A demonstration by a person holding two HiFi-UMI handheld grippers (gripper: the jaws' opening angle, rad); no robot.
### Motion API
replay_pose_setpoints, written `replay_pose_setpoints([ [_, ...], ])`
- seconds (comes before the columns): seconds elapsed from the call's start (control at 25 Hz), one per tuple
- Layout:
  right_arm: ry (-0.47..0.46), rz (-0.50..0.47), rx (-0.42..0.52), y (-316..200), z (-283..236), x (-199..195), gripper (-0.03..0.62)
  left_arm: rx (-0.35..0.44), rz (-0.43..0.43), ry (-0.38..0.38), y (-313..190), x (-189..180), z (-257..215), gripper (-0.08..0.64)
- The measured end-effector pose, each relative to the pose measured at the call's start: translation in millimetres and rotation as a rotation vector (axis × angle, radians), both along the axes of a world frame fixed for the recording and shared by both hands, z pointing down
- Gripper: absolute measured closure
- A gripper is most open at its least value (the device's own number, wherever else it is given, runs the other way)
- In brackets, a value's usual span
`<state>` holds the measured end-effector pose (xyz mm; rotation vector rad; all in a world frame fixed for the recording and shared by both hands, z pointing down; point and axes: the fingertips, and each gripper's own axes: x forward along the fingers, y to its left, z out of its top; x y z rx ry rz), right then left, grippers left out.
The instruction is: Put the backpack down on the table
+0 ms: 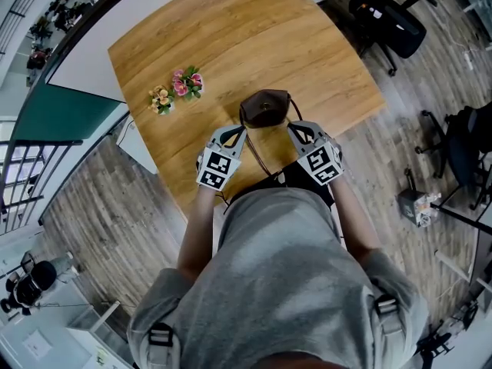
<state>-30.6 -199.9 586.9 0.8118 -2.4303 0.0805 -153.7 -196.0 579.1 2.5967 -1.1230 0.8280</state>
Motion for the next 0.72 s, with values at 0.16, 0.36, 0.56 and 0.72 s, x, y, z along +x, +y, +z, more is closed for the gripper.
replay_pose_setpoints([
  [0.16,0.007,0.011,0.001,1,-1,3,0.589,0.005,0.0,-0.019,6,-4,0,0.538],
  [0.36,0.006,0.017,0.01,4,-3,2,0.589,0.004,0.0,-0.026,10,-7,1,0.538],
  [0.56,0.005,0.028,0.006,9,-3,3,0.589,0.004,0.007,-0.026,13,-5,1,0.538],
  [0.72,0.009,0.043,0.011,7,-1,8,0.59,0.011,0.014,-0.025,12,-4,0,0.538],
])
